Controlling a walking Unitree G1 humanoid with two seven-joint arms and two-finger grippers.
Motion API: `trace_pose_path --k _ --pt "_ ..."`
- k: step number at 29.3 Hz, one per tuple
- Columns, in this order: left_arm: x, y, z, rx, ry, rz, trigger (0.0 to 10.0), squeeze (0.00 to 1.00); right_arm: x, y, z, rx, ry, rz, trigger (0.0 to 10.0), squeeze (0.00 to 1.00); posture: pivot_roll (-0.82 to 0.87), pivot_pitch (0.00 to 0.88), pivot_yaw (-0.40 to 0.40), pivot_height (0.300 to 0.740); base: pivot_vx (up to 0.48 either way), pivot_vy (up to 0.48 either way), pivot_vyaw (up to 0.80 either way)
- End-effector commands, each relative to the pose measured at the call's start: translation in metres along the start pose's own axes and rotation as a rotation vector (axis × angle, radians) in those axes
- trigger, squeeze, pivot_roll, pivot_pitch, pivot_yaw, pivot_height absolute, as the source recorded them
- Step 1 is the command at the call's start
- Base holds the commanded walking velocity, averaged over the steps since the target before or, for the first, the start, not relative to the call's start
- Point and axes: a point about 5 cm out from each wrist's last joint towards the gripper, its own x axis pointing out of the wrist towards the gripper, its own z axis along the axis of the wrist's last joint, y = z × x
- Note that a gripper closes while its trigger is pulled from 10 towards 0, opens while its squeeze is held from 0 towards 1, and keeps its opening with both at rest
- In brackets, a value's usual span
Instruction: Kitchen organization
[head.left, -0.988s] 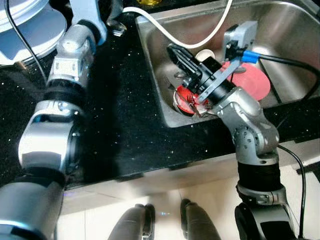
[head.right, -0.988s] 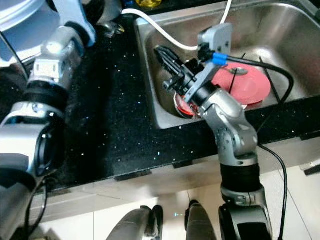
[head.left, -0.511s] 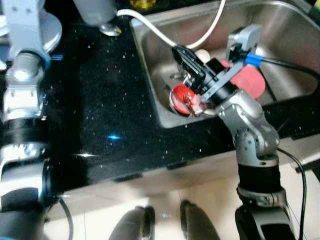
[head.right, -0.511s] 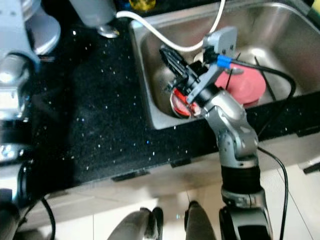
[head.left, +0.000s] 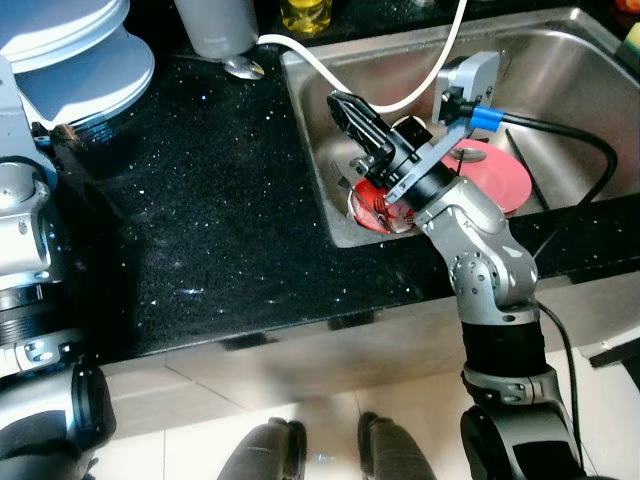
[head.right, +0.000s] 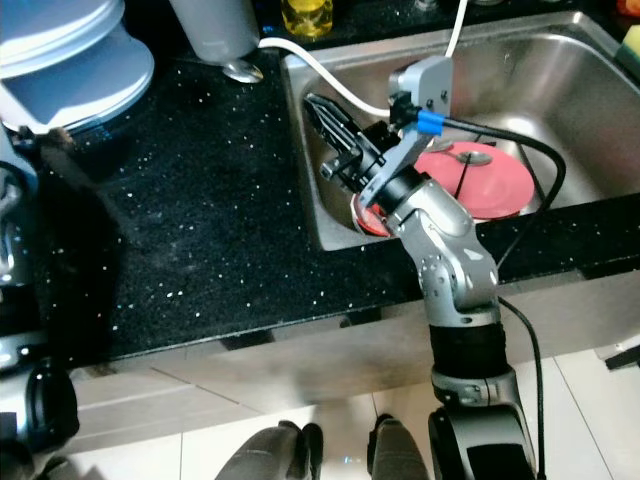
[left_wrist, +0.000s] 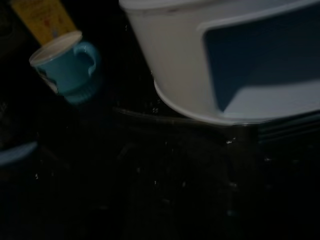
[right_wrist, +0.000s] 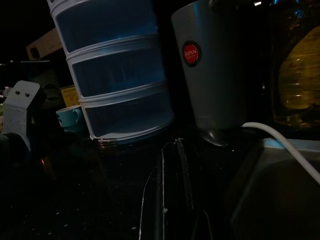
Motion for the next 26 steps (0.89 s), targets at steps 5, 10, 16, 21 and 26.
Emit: trace_pose_path --k 5,10,16,21,26 --pt "0.016 0.006 -0.005 -0.069 0.071 -0.027 10.0 0.0 0.0 0.002 -0.003 -0.009 0.009 0.011 10.0 0.0 0.01 0.142 0.112 0.74 0.0 0.0 0.0" --pt "0.034 0.018 0.009 -0.064 0.035 0.025 10.0 0.0 0.0 0.001 -0.001 -0.015 0.007 0.009 10.0 0.0 -0.01 0.152 0.111 0.74 0.0 0.0 0.0" --pt "0.043 0.016 0.018 -0.018 0.008 -0.03 10.0 0.0 -0.002 -0.001 0.0 -0.02 0.01 0.005 10.0 0.0 -0.02 0.156 0.109 0.74 0.0 0.0 0.0" --pt "0.047 0.016 0.011 -0.042 0.057 -0.016 10.0 0.0 -0.002 0.0 0.0 -0.023 0.012 0.005 10.0 0.0 -0.02 0.157 0.108 0.74 0.0 0.0 0.0" --pt "0.049 0.02 -0.007 -0.086 0.125 0.04 10.0 0.0 -0.003 0.0 0.002 -0.031 0.015 0.003 10.0 0.0 -0.05 0.156 0.108 0.74 0.0 0.0 0.0"
